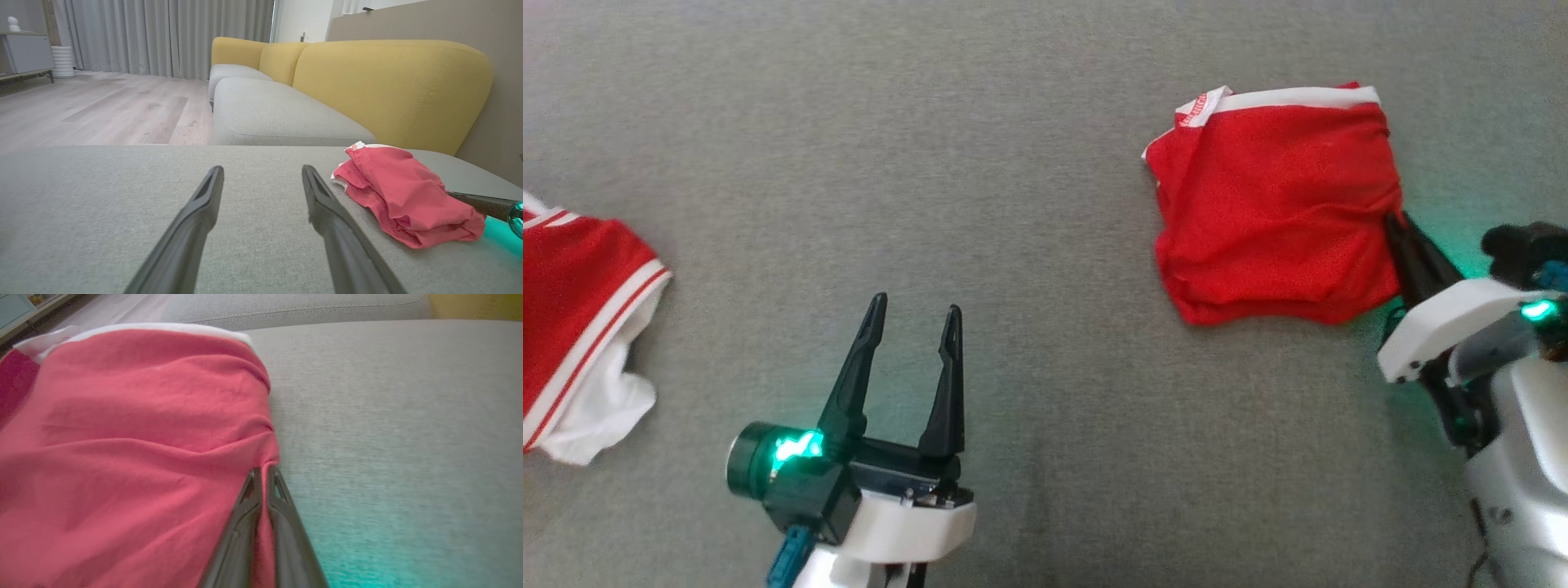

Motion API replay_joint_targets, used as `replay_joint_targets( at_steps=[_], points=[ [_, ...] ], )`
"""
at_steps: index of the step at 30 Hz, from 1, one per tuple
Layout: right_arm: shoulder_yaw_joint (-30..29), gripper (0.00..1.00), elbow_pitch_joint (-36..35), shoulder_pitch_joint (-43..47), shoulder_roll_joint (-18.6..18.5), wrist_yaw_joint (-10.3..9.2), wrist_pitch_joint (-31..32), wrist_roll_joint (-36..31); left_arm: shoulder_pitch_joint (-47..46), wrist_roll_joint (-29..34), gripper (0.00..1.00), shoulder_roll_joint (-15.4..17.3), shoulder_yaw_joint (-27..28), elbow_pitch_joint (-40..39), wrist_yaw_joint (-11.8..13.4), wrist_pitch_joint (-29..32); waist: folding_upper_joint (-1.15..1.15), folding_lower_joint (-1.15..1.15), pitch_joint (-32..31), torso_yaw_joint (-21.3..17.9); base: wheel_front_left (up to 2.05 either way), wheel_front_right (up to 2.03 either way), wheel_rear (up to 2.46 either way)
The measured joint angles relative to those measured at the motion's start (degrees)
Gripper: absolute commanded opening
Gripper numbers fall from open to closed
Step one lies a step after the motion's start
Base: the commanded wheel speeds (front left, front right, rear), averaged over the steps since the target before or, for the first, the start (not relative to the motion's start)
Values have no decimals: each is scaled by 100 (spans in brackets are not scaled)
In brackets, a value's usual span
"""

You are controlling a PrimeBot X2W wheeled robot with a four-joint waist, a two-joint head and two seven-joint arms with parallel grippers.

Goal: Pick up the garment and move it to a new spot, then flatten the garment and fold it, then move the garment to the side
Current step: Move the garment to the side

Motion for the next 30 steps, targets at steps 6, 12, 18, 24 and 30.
replay_joint_targets(
  at_steps=[6, 12, 18, 24, 30],
  points=[
    [1, 0, -99, -192, -568, 0, -26, 80, -137, 74, 100, -2, 71, -10, -52, -1, 0, 0, 169, -359, 0, 0, 0],
    [-398, 0, -279, -480, -1240, 0, 30, -7, -418, 223, 100, -8, 152, -9, -219, -1, 0, 0, 503, -758, 0, 0, 0],
    [-822, 0, -488, -804, -1555, 0, 205, -115, -769, 370, 100, -9, 259, 0, -366, -1, 0, 1, 913, -1085, 0, 0, 0],
    [-1285, 0, -552, -981, -1693, 0, 282, -258, -1012, 436, 100, -8, 298, 14, -448, -1, 0, 1, 1232, -1259, 0, 0, 0],
    [-1837, 0, -642, -1082, -1718, 0, 435, -561, -1188, 503, 100, -10, 307, 14, -511, -1, 0, 0, 1485, -1329, 0, 0, 0]
  ],
)
